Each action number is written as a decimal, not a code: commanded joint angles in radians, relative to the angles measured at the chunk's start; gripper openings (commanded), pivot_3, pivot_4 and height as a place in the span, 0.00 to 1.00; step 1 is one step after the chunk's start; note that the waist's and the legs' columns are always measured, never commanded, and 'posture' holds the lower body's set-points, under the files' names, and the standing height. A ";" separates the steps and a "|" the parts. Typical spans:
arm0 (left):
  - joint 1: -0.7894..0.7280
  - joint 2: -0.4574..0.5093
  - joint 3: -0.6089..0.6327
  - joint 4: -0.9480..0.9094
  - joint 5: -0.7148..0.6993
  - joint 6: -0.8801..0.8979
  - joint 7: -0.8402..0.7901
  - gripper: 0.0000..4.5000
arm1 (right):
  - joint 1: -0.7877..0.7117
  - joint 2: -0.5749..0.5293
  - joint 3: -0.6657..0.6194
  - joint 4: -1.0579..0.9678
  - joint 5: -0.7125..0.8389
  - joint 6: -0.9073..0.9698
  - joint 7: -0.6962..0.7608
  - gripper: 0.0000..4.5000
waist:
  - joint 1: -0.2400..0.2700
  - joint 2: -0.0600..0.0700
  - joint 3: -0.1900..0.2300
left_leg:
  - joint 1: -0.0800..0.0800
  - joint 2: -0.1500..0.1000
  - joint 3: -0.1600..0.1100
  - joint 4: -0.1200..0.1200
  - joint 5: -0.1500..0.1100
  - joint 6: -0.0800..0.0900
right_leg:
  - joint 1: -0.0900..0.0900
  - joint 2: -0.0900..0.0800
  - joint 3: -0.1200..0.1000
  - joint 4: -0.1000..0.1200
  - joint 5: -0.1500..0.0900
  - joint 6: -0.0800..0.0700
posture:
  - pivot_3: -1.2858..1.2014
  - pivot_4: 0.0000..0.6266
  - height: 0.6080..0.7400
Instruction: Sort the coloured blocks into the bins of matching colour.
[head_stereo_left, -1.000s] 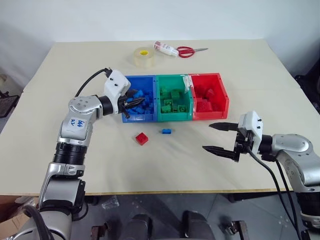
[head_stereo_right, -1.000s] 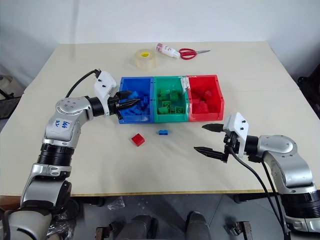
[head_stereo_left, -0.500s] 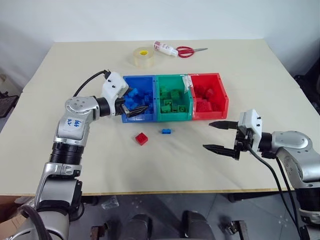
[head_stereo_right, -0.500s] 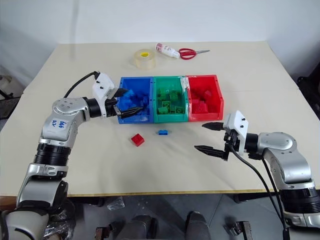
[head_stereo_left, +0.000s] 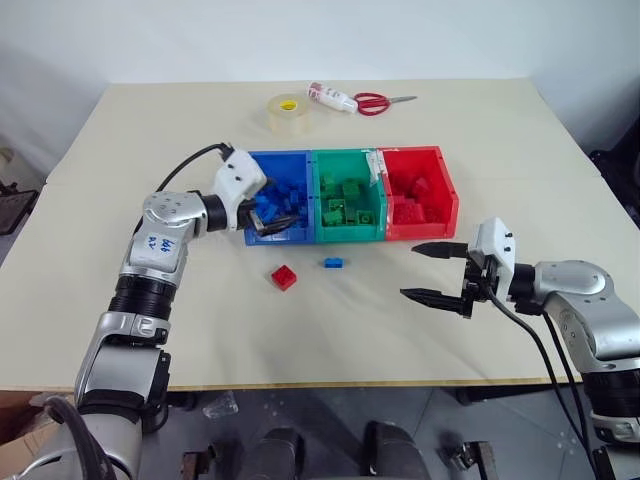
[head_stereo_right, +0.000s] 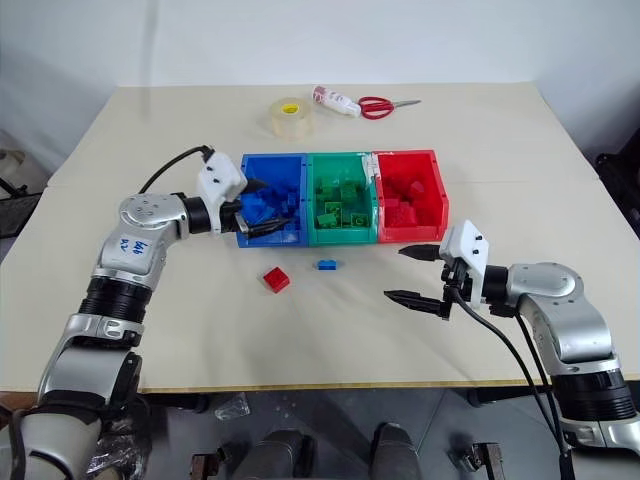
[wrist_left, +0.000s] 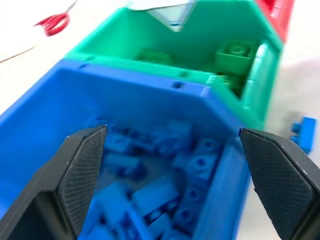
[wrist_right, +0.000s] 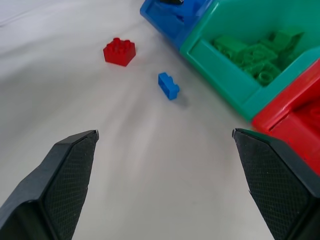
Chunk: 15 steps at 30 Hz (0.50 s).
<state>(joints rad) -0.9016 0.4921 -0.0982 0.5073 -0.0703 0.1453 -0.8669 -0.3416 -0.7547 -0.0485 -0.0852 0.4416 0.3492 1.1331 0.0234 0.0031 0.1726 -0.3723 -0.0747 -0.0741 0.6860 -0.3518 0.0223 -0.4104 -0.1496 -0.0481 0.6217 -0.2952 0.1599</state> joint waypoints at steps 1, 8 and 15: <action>-0.053 0.019 0.041 0.017 -0.012 0.037 0.020 1.00 | 0.022 -0.005 -0.039 -0.062 0.022 -0.008 -0.012 1.00 | -0.001 0.000 0.000 | 0.000 0.000 0.000 0.000 0.000 0.000 | 0.000 0.000 0.000 0.000 0.000 0.000 | 0.52 0.24 1.00; 0.170 0.179 0.171 -0.270 -0.205 0.219 -0.174 1.00 | 0.047 -0.019 -0.056 -0.079 0.034 0.000 -0.014 1.00 | -0.034 0.000 0.000 | 0.001 0.001 0.000 -0.003 0.000 0.000 | -0.003 0.000 0.000 0.002 0.000 0.000 | 0.52 0.24 1.00; 0.524 0.379 0.387 -0.418 -0.346 0.194 -0.335 1.00 | -0.017 -0.030 -0.033 -0.004 0.016 -0.017 0.042 1.00 | -0.049 0.000 0.000 | 0.001 0.001 -0.003 -0.003 0.000 -0.001 | -0.003 0.000 0.001 0.001 0.000 0.000 | 0.52 0.24 1.00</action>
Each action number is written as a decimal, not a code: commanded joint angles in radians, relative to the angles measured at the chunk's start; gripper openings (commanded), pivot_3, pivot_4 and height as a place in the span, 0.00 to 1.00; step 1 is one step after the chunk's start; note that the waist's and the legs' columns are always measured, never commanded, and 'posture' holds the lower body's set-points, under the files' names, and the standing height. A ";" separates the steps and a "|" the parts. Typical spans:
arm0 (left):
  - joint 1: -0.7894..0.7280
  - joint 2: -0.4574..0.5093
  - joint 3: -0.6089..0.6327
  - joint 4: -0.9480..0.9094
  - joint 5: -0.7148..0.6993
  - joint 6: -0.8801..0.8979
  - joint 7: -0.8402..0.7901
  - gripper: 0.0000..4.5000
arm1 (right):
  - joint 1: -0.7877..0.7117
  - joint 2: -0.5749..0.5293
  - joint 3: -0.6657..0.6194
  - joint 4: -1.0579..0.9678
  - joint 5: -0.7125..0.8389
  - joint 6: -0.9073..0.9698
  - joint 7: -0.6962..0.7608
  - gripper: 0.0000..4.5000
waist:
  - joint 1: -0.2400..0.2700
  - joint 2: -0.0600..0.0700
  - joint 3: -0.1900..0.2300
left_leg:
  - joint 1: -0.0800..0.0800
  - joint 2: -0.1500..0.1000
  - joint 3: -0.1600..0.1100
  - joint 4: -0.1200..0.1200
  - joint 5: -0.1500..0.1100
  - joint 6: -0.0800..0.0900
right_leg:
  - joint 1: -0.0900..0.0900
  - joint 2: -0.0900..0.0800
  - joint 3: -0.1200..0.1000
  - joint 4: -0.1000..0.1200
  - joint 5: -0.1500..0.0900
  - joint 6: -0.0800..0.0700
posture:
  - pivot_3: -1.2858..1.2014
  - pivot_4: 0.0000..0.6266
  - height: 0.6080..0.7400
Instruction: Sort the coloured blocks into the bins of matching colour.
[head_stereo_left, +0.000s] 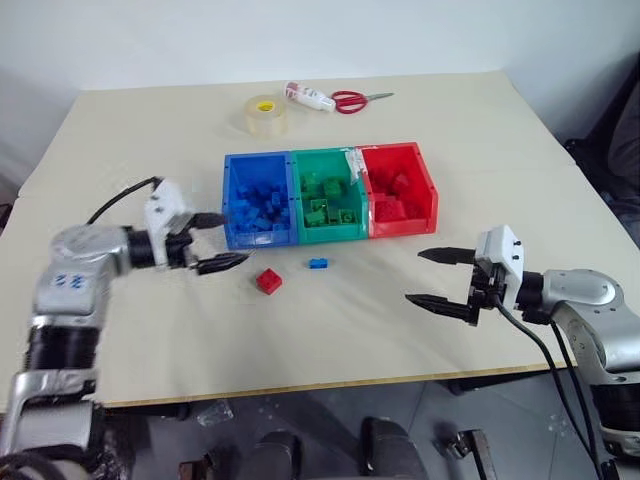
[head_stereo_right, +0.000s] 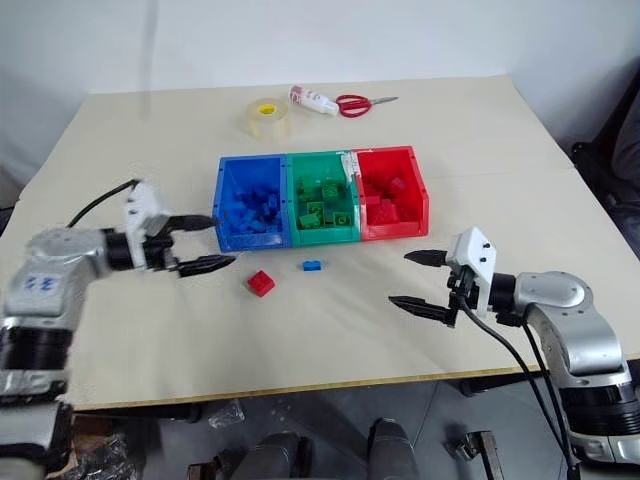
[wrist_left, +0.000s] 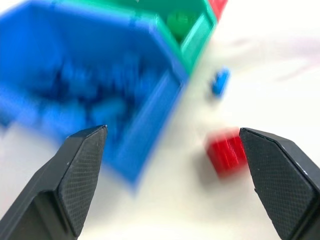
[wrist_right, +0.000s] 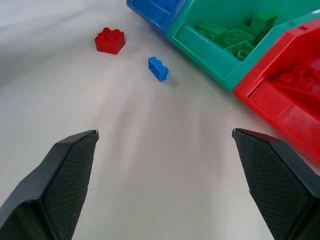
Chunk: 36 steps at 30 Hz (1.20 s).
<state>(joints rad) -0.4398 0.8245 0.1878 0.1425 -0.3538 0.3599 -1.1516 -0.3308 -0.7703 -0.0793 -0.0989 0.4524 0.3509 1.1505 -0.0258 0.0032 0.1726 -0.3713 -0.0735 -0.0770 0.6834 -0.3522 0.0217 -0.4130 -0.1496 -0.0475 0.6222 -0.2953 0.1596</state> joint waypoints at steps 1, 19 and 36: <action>0.099 0.062 0.127 -0.057 -0.075 -0.024 -0.064 1.00 | -0.037 -0.015 0.001 0.020 0.002 -0.020 0.032 1.00 | 0.002 0.000 0.000 | 0.000 0.000 0.000 0.000 0.000 0.000 | 0.000 0.000 0.000 0.000 0.000 0.000 | 0.52 0.24 1.00; 0.007 -0.114 -0.060 -0.163 -0.055 -0.123 -0.001 1.00 | -0.021 -0.033 -0.018 0.008 0.009 -0.015 0.052 1.00 | 0.039 0.000 0.000 | 0.000 -0.001 -0.001 0.001 0.000 0.000 | 0.002 0.000 0.000 0.000 0.000 0.000 | 0.52 0.24 1.00; -0.328 -0.372 -0.433 0.211 0.219 -0.188 0.039 1.00 | 0.139 -0.018 -0.100 -0.145 0.037 0.020 -0.077 1.00 | 0.045 0.000 0.000 | 0.000 -0.001 0.002 0.002 0.000 0.000 | 0.002 0.000 0.000 0.000 0.000 0.000 | 0.52 0.24 1.00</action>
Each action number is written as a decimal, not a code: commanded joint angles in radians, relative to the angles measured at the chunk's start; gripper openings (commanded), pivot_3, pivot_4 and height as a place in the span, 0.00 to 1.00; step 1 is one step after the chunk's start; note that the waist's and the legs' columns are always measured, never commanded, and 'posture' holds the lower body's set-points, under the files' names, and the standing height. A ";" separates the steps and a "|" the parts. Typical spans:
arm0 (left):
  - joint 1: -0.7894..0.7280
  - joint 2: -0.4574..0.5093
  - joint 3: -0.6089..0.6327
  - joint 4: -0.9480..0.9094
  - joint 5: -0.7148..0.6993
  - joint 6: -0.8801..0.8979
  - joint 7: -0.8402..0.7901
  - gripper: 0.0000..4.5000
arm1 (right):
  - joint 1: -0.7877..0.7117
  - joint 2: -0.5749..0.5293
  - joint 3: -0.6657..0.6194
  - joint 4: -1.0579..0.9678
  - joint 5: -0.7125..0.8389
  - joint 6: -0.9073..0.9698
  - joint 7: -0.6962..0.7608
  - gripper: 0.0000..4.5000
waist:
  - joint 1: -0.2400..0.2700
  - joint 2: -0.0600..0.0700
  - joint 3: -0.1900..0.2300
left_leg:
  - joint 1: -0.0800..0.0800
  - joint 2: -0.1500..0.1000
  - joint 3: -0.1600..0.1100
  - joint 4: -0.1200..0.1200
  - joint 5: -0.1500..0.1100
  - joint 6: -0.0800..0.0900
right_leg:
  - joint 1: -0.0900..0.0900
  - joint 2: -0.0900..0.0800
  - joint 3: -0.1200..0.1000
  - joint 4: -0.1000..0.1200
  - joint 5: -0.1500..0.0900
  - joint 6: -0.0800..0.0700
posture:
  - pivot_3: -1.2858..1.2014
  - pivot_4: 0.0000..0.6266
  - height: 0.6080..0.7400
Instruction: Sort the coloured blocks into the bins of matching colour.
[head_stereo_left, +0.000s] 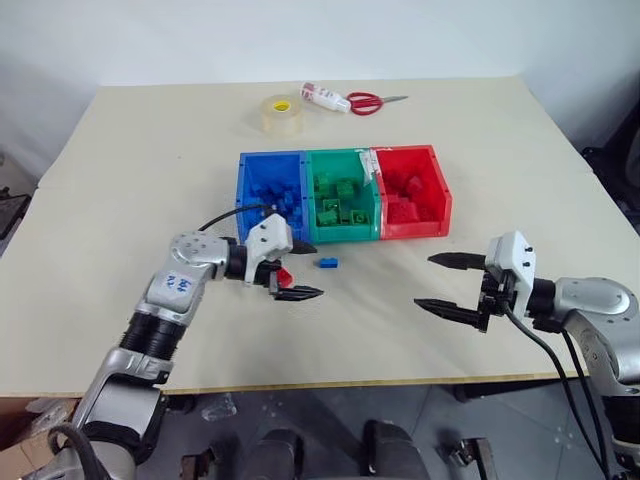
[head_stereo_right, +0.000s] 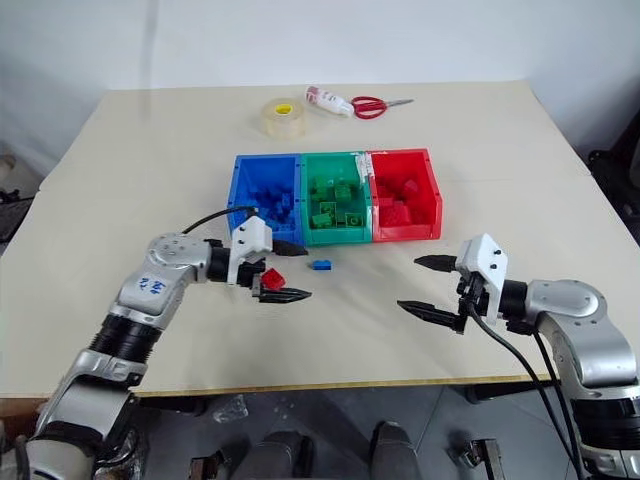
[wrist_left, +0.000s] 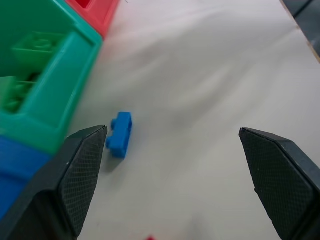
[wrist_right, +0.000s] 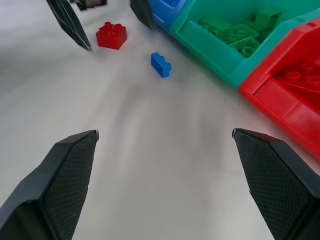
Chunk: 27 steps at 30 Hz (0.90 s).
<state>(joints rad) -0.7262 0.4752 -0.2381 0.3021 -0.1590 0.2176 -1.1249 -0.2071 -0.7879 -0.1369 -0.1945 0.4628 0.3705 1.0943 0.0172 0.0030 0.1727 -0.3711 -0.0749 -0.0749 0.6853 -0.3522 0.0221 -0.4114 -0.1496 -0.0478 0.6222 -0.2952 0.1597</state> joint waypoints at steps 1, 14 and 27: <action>-0.057 -0.038 -0.009 0.077 0.029 -0.056 0.015 1.00 | 0.025 0.002 -0.046 -0.059 0.029 0.003 -0.029 1.00 | 0.004 0.000 0.000 | 0.000 0.000 0.000 0.000 0.000 0.000 | 0.000 0.000 0.000 0.000 0.000 0.000 | 0.52 0.24 1.00; -0.183 -0.151 -0.061 0.289 0.157 -0.085 0.062 0.96 | 0.096 -0.001 -0.070 -0.114 0.050 0.004 -0.084 1.00 | 0.008 -0.001 0.000 | 0.000 -0.001 0.001 0.002 0.000 0.000 | 0.000 0.000 0.000 0.000 0.000 0.001 | 0.52 0.24 1.00; -0.194 -0.147 -0.051 0.256 0.176 -0.031 0.073 0.08 | 0.080 -0.008 -0.060 -0.100 0.046 -0.002 -0.084 1.00 | 0.007 -0.001 0.000 | -0.001 0.000 0.001 0.002 0.000 0.000 | 0.000 0.000 0.000 0.000 0.000 0.001 | 0.52 0.24 1.00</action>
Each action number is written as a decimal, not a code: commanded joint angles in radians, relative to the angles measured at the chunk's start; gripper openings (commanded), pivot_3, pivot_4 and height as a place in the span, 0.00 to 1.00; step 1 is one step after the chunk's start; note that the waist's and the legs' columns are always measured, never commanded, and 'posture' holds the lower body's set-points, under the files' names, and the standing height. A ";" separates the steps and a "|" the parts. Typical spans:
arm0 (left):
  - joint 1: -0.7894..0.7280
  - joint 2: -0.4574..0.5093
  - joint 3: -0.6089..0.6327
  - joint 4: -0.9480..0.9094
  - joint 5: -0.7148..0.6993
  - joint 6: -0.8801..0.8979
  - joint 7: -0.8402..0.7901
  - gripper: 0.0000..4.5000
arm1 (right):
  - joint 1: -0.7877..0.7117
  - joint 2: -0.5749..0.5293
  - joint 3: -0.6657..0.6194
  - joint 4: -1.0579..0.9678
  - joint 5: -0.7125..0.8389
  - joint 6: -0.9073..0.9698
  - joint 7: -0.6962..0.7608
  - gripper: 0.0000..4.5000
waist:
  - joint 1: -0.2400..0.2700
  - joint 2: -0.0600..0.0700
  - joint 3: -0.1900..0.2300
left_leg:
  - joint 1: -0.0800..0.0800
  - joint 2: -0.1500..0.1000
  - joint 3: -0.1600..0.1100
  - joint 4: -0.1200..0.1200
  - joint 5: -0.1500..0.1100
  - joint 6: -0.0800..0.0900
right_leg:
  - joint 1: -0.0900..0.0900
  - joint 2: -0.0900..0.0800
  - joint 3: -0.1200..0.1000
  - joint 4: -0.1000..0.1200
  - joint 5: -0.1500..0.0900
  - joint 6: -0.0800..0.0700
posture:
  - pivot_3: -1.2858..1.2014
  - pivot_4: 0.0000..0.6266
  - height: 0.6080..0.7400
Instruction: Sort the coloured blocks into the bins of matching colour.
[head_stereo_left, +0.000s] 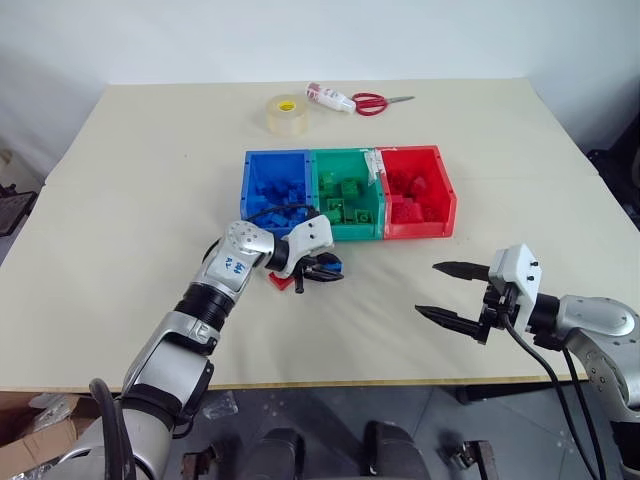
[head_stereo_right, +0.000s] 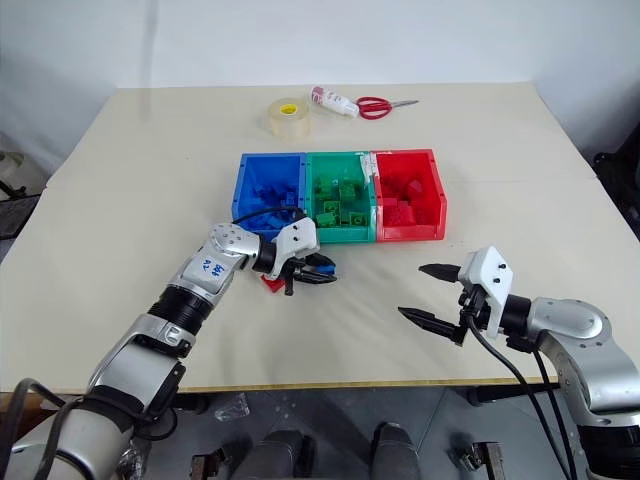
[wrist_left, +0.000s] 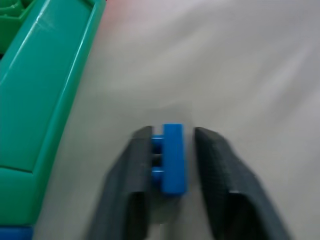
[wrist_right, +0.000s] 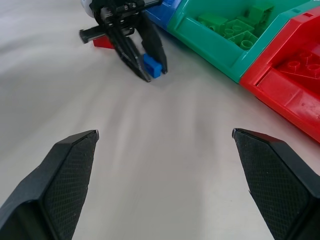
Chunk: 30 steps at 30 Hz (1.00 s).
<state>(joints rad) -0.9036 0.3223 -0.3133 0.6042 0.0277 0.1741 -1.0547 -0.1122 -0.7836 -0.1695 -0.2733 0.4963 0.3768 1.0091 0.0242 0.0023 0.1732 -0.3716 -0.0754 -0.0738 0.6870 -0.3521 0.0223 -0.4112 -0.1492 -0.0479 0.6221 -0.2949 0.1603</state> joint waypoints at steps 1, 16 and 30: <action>-0.014 0.004 0.034 -0.059 -0.023 0.012 0.001 0.08 | -0.016 -0.012 -0.027 -0.020 0.013 -0.008 0.002 1.00 | 0.000 0.000 0.000 | 0.000 0.000 0.000 0.000 0.000 0.000 | 0.000 0.000 0.000 0.000 0.000 0.000 | 0.52 0.24 1.00; -0.073 0.130 0.307 -0.187 -0.125 0.099 0.206 0.08 | -0.062 -0.022 -0.009 0.017 0.006 -0.014 0.039 1.00 | -0.002 0.000 0.000 | 0.000 0.001 -0.001 0.000 0.000 0.000 | 0.000 0.000 0.000 0.000 0.000 0.000 | 0.52 0.24 1.00; -0.052 0.190 0.319 -0.167 -0.139 0.112 0.203 0.85 | -0.158 -0.013 0.037 0.101 -0.021 -0.031 0.093 1.00 | -0.003 -0.001 0.000 | -0.001 0.000 -0.002 0.002 0.000 0.000 | 0.000 0.000 -0.001 0.001 0.000 0.000 | 0.52 0.24 1.00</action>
<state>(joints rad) -0.9609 0.4870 -0.0074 0.4790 -0.0974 0.2875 -0.8446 -0.2546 -0.7868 -0.1239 -0.1693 0.4718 0.3689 1.0914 0.0212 0.0017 0.1736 -0.3727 -0.0750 -0.0760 0.6886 -0.3522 0.0222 -0.4116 -0.1493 -0.0484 0.6227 -0.2947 0.1606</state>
